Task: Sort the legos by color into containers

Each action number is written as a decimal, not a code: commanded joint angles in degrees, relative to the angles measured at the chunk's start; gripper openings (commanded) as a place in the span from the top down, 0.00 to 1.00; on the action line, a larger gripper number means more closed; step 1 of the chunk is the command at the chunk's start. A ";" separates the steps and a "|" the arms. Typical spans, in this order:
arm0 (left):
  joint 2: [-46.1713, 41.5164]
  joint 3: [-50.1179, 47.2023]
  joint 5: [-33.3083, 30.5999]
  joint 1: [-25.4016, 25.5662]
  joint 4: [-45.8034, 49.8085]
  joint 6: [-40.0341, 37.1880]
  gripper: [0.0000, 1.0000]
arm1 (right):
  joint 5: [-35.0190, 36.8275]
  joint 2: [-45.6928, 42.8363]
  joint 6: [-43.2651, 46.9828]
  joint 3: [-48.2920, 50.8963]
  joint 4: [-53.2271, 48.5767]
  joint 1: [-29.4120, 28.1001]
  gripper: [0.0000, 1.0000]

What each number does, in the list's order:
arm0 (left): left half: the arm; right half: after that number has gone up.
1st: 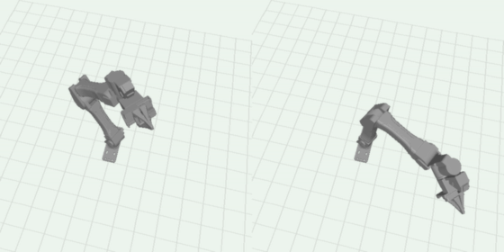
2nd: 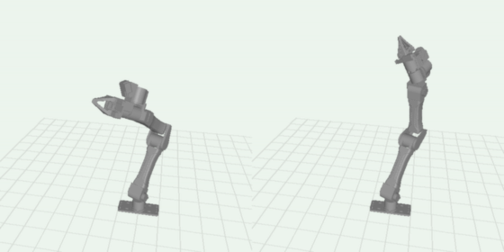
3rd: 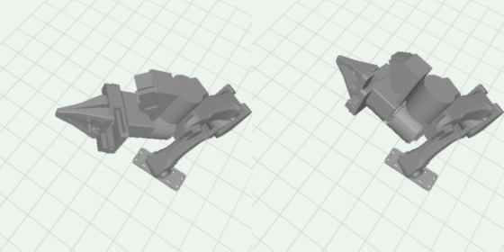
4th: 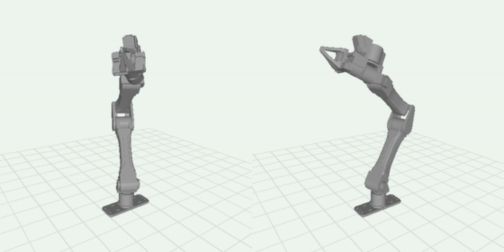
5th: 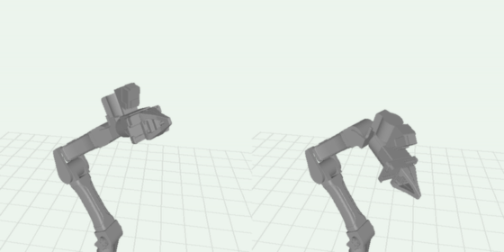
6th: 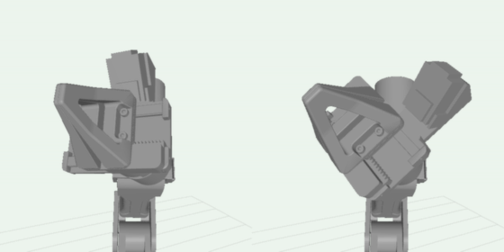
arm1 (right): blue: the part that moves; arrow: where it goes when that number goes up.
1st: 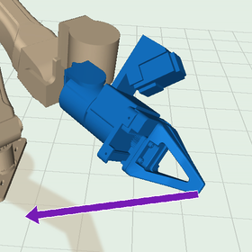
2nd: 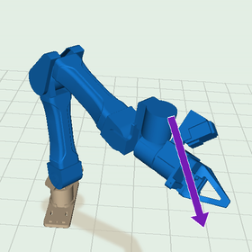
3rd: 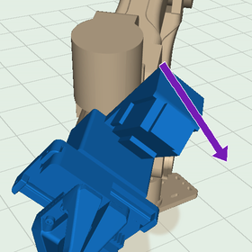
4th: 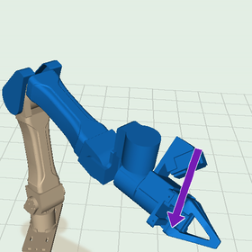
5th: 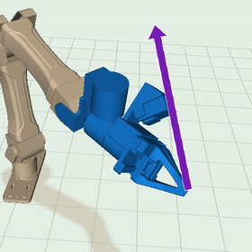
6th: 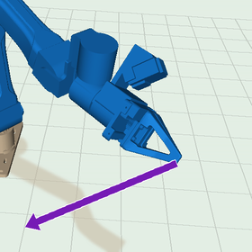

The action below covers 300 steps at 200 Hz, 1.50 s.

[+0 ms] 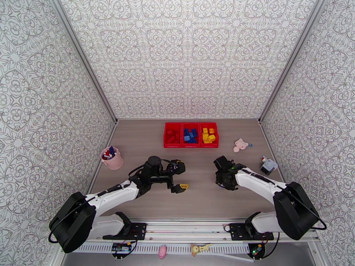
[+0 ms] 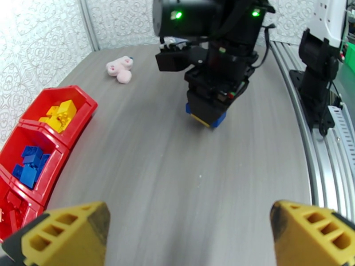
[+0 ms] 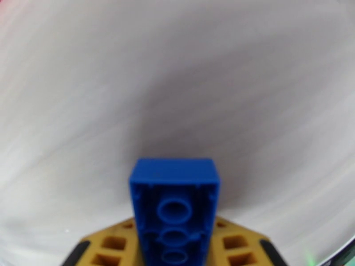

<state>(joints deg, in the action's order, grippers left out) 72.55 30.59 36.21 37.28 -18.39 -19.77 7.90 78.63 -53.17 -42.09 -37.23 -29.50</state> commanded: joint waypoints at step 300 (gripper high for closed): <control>-2.93 -6.14 -19.82 -0.61 -13.58 10.98 0.00 | -6.99 56.80 42.99 -76.00 13.89 3.04 0.77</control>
<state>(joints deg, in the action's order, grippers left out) 69.84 25.58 17.96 36.64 -30.06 -9.17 0.78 133.67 -10.48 -114.63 -21.39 -26.76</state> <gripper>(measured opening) 0.996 0.318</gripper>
